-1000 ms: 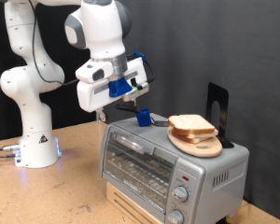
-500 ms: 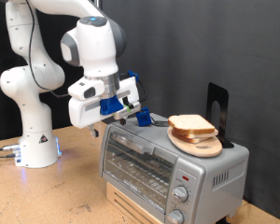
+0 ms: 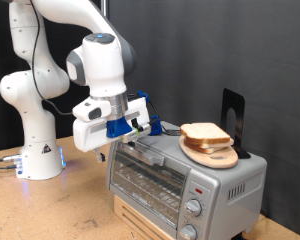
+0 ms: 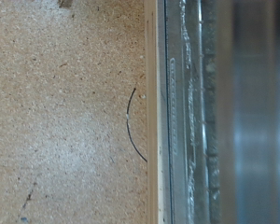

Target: Make a piece of toast with the oven

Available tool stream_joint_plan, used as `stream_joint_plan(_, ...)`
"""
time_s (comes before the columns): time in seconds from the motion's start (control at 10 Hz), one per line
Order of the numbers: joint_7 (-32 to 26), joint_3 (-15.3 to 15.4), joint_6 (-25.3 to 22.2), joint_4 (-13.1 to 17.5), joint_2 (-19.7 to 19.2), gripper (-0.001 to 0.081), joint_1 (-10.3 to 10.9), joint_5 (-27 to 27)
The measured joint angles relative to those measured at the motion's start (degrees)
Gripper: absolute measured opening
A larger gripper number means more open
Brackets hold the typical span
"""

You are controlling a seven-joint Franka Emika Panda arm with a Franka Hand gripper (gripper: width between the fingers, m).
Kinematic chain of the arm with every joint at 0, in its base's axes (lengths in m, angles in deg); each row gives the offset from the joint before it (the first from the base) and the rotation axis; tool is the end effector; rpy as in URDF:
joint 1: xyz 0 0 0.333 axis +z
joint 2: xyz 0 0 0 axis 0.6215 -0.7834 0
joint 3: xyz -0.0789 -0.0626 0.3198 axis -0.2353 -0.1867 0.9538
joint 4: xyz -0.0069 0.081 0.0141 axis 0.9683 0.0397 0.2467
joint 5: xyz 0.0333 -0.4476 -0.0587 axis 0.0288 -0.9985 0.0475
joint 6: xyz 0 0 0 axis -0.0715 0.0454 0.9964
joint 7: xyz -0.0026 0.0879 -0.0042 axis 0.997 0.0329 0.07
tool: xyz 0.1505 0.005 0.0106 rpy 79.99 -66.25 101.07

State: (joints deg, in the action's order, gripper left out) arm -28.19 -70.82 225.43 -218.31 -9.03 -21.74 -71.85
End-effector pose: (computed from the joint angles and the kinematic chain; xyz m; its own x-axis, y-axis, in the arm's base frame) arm 0.5093 0.0187 0.2855 0.7030 -0.7080 -0.0677 -0.7100 -0.6929 -0.1255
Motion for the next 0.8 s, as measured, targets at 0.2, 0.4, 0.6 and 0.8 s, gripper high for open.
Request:
stream_joint_plan(0.2, -1.6, -1.1, -0.3, -0.2, 0.0, 0.0808, -0.9, -1.6)
stream_joint_plan(0.4, -2.5, -2.3, -0.3, -0.3, 0.0, 0.0808, -2.3, -3.8)
stream_joint_plan(0.6, -2.8, -3.2, -0.3, -0.3, -0.1, 0.0808, -3.4, -5.0)
stream_joint_plan(0.8, -1.7, -3.7, -2.2, -0.9, -0.2, 0.0808, -5.6, -9.7)
